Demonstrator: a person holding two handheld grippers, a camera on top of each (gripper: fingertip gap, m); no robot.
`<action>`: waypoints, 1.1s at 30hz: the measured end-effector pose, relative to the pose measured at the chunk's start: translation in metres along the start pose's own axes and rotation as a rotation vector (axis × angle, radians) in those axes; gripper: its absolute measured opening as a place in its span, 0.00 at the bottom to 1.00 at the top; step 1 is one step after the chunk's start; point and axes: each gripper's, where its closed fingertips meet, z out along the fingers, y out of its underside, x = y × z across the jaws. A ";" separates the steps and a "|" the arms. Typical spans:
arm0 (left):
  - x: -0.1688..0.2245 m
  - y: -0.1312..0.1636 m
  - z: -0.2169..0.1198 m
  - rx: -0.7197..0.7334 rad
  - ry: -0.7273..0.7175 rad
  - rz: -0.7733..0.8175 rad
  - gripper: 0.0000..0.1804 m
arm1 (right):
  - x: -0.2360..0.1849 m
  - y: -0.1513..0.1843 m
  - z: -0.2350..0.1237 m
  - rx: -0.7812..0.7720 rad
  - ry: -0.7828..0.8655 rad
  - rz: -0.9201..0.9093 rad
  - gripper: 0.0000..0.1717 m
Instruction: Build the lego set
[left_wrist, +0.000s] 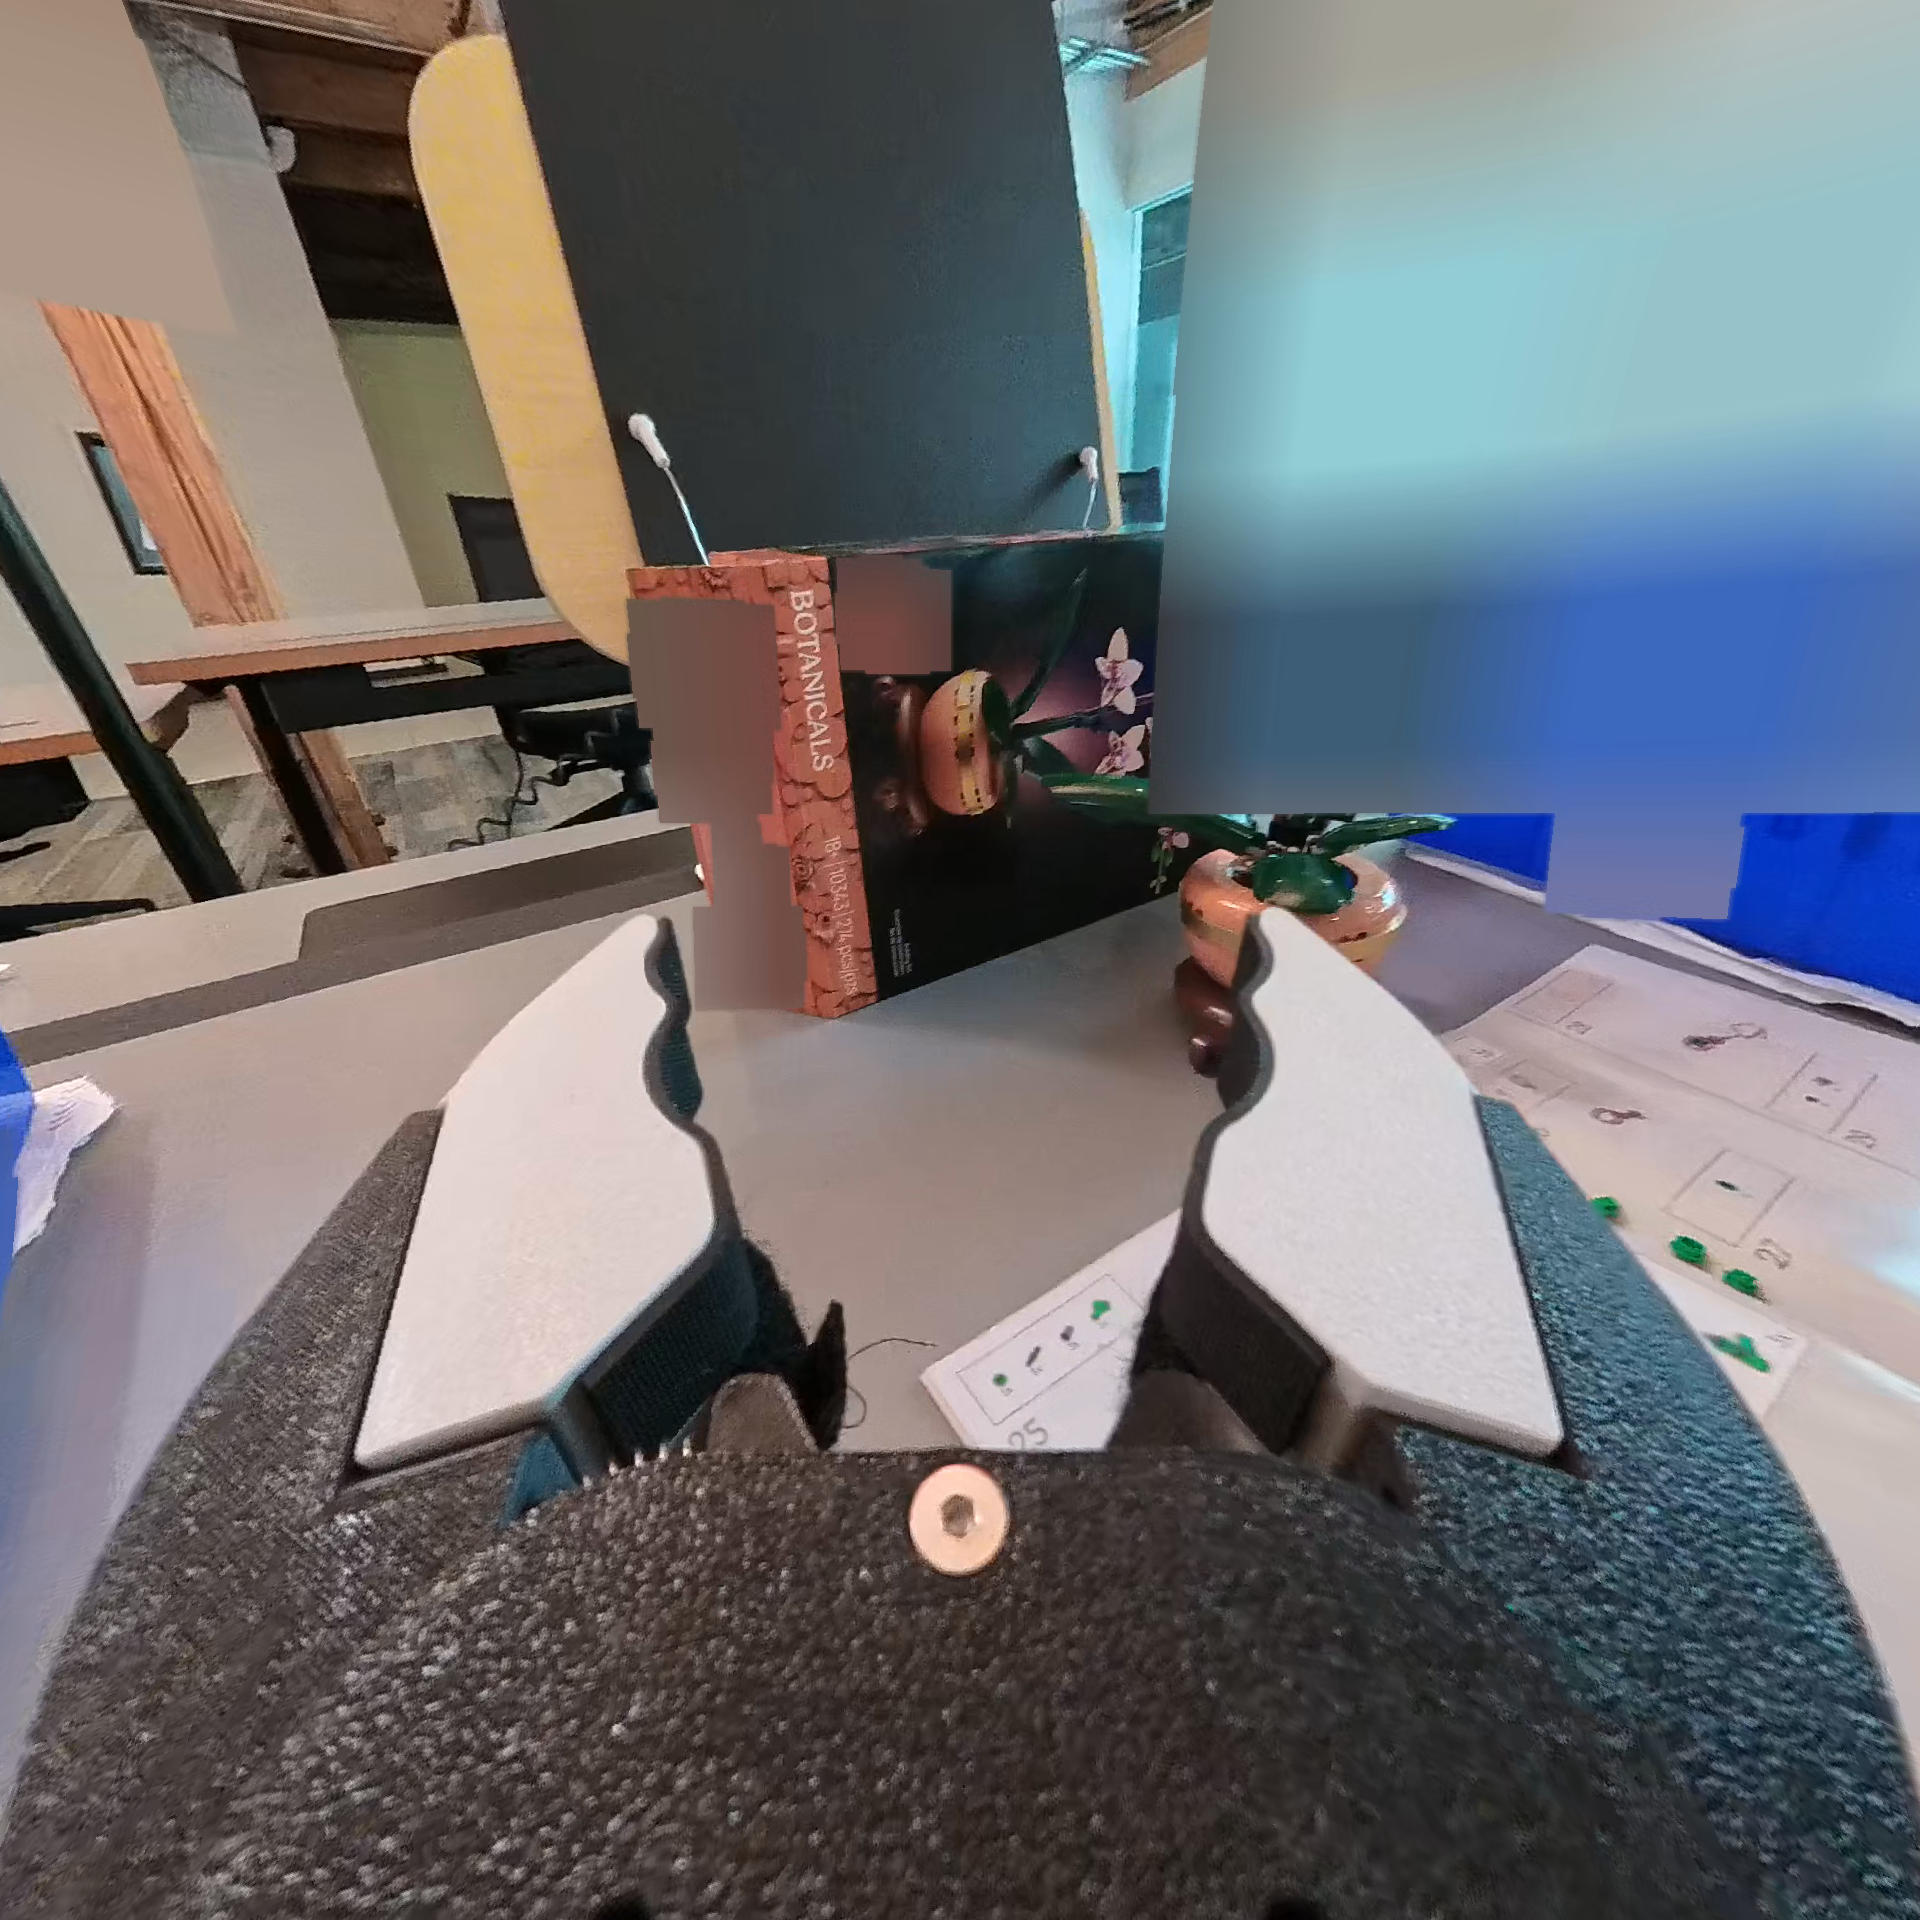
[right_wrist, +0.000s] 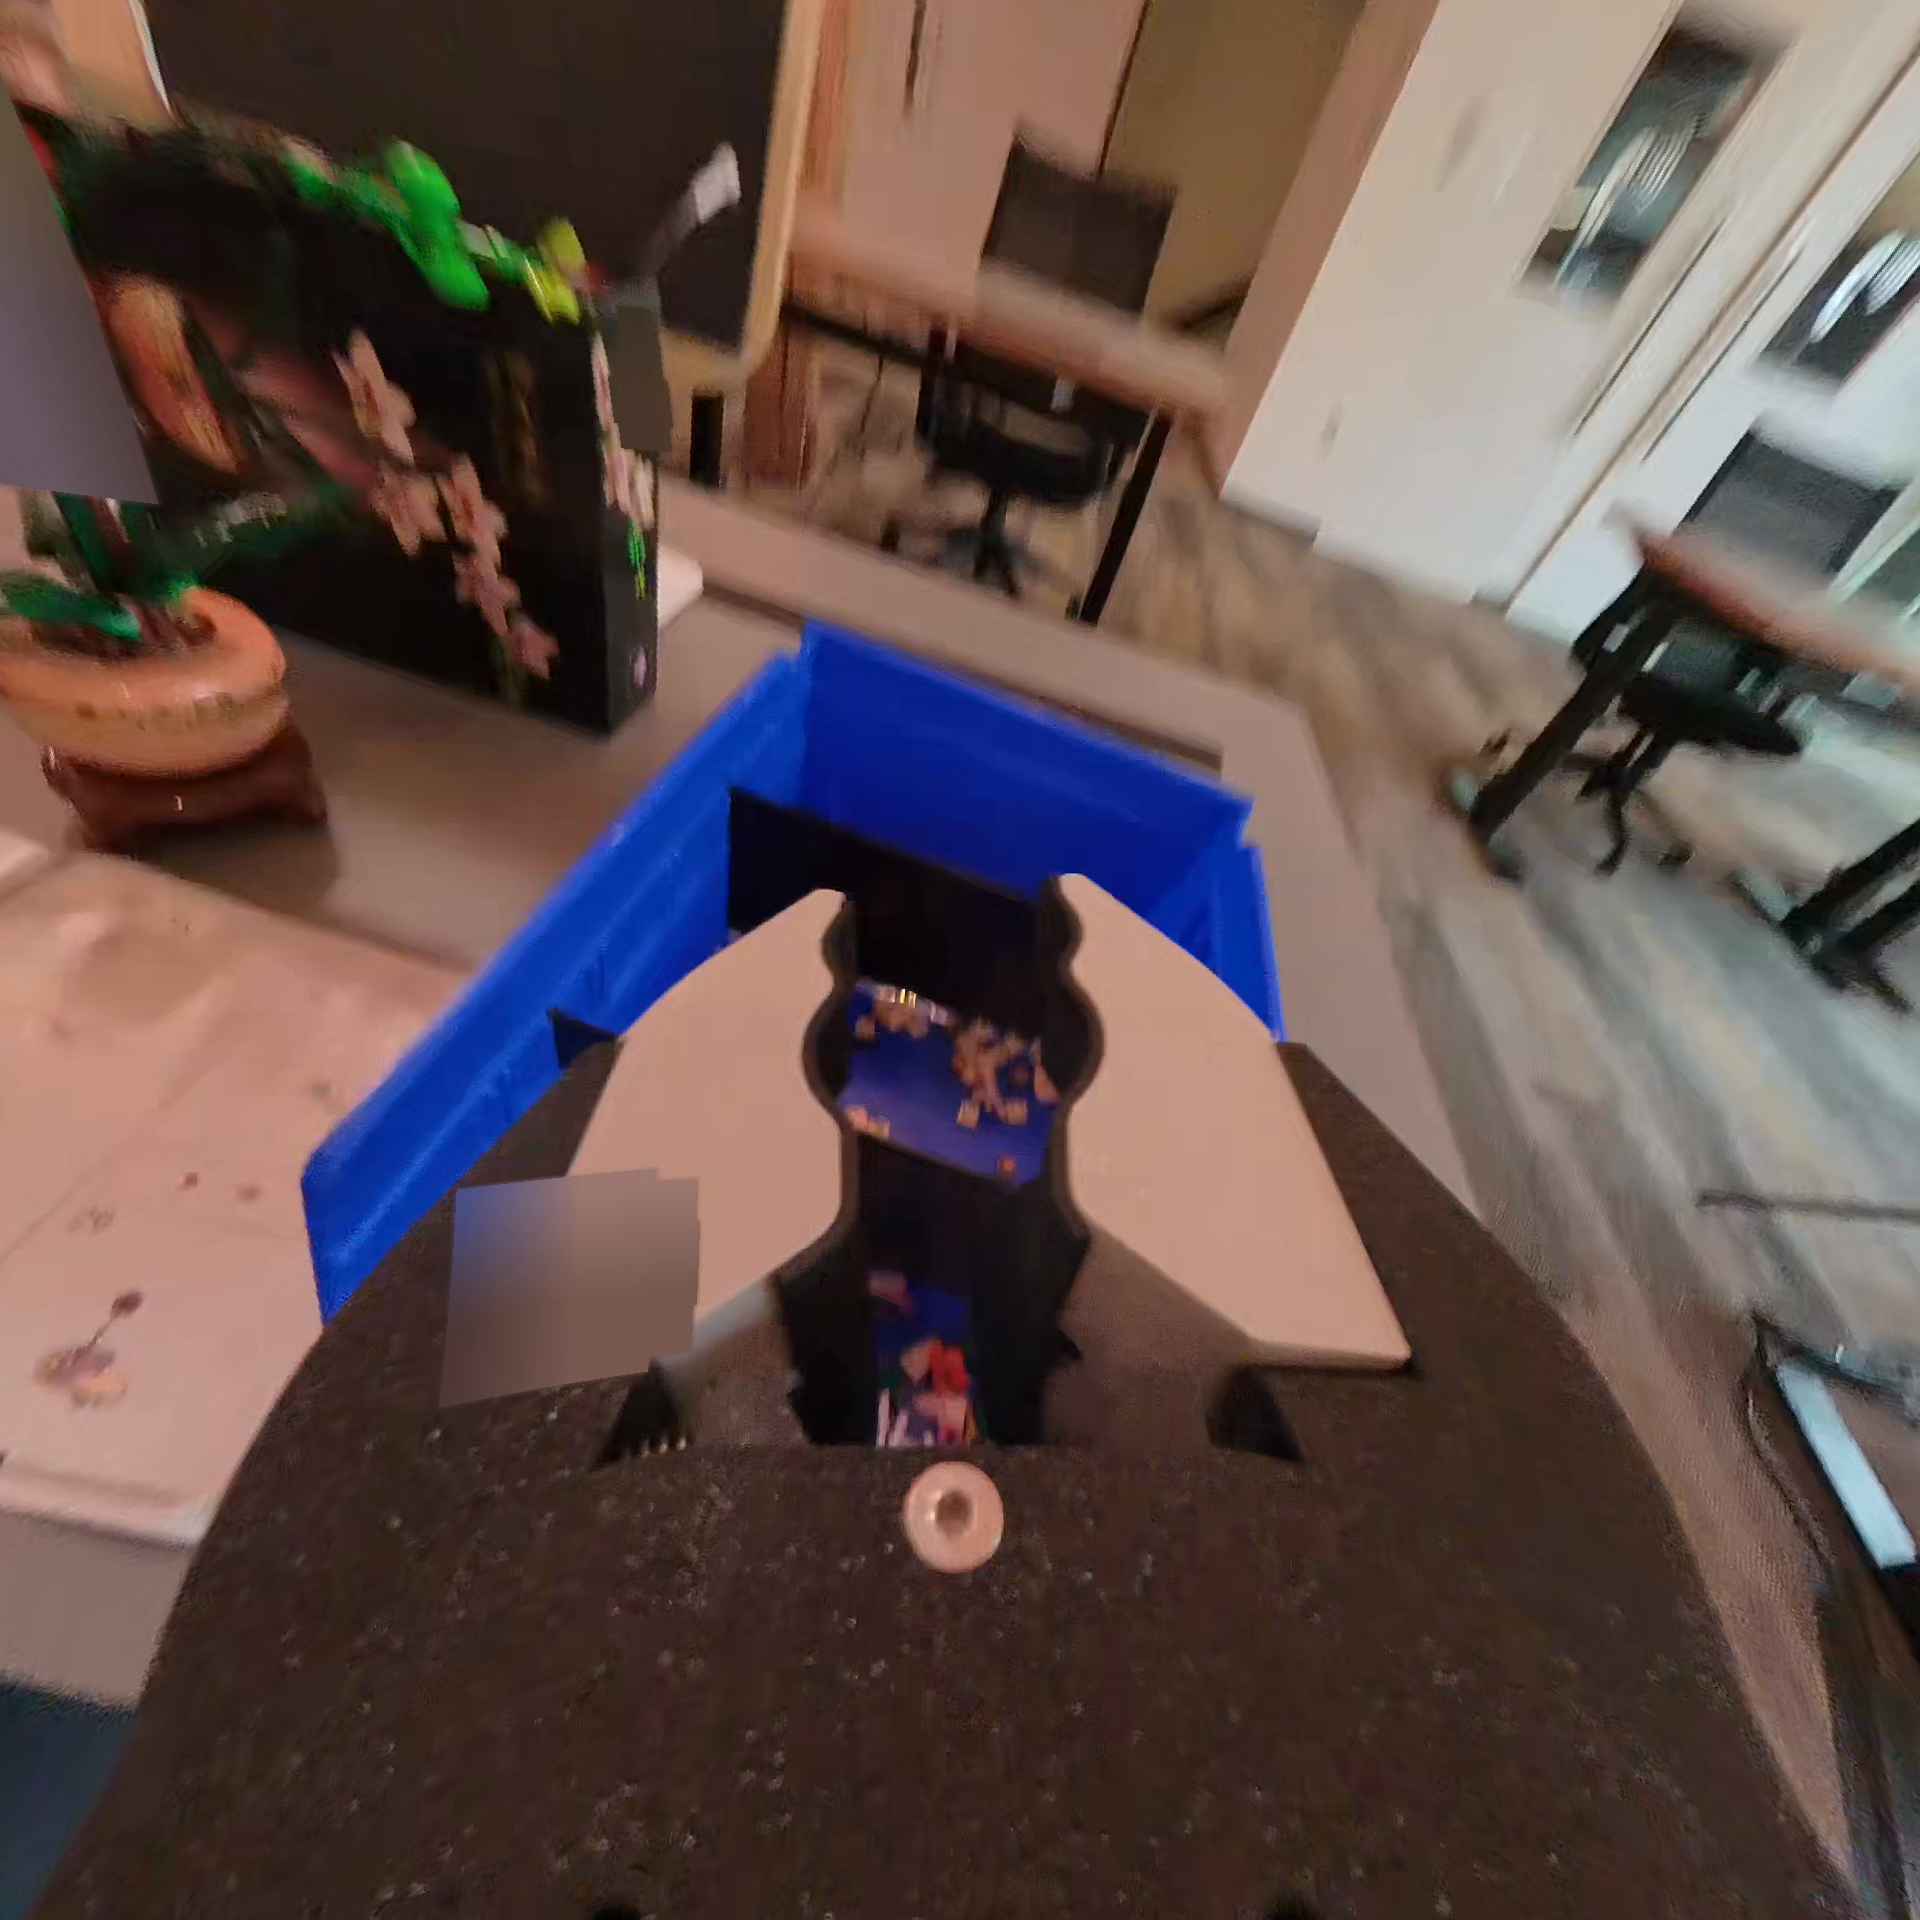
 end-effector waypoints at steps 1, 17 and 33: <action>0.002 0.000 0.000 -0.004 0.008 -0.007 0.54 | -0.001 -0.002 -0.002 0.034 0.024 -0.019 0.29; 0.040 -0.003 -0.011 -0.227 0.100 -0.148 0.00 | -0.145 -0.132 0.017 0.258 -0.566 0.443 0.00; 0.079 -0.013 -0.032 -0.301 0.241 -0.124 0.01 | -0.341 -0.315 -0.104 0.101 -1.066 0.191 0.00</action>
